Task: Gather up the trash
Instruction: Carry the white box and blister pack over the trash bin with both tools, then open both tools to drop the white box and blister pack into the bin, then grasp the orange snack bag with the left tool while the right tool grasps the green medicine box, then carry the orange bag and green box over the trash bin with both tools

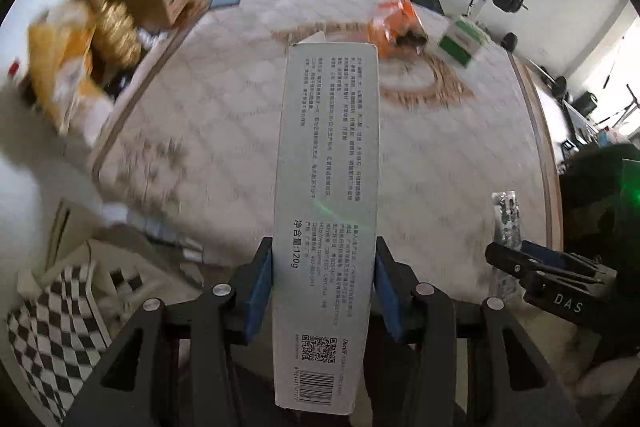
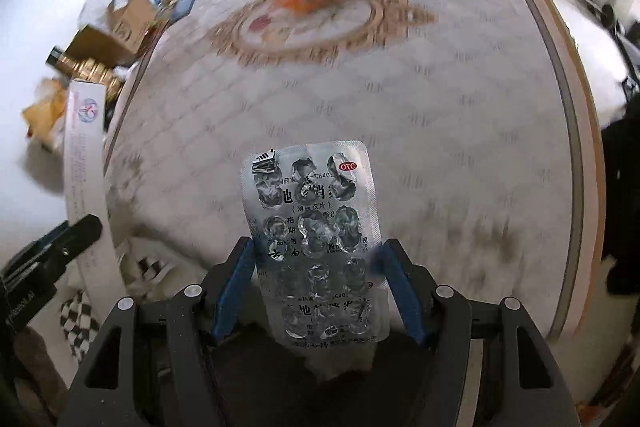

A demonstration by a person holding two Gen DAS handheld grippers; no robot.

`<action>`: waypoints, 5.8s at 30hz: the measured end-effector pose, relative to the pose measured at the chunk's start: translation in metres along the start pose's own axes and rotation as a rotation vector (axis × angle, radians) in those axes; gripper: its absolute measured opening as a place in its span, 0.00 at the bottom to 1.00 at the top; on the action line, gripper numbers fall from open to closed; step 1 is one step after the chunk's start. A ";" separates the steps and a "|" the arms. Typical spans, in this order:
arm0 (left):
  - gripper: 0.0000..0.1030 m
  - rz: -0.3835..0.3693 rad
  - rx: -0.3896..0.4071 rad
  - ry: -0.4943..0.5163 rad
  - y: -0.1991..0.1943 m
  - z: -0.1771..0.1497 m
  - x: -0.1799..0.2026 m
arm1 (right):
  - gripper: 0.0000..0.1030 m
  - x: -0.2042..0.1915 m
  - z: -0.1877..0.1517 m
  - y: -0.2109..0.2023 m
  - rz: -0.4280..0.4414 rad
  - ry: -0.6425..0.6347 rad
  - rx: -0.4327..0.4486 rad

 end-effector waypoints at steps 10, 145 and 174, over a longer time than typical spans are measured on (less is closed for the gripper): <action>0.42 -0.036 -0.233 -0.124 0.053 -0.149 -0.048 | 0.65 -0.022 -0.164 0.067 0.038 0.016 -0.217; 0.47 0.207 -0.111 -0.045 0.245 0.308 0.171 | 0.93 0.268 0.432 0.185 -0.306 -0.456 -0.374; 0.10 0.166 -0.071 0.006 0.236 0.321 0.182 | 0.78 0.279 0.422 0.183 -0.222 -0.298 -0.326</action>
Point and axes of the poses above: each gripper's, at about its wrist camera, not at the fingertips, and y roughly the way its jaws point, x to its right, z to its top, the point moved 10 cm from there along y, roughly the way its jaws point, and after that the axes turned 12 degrees about -y, right-handed, at the moved point
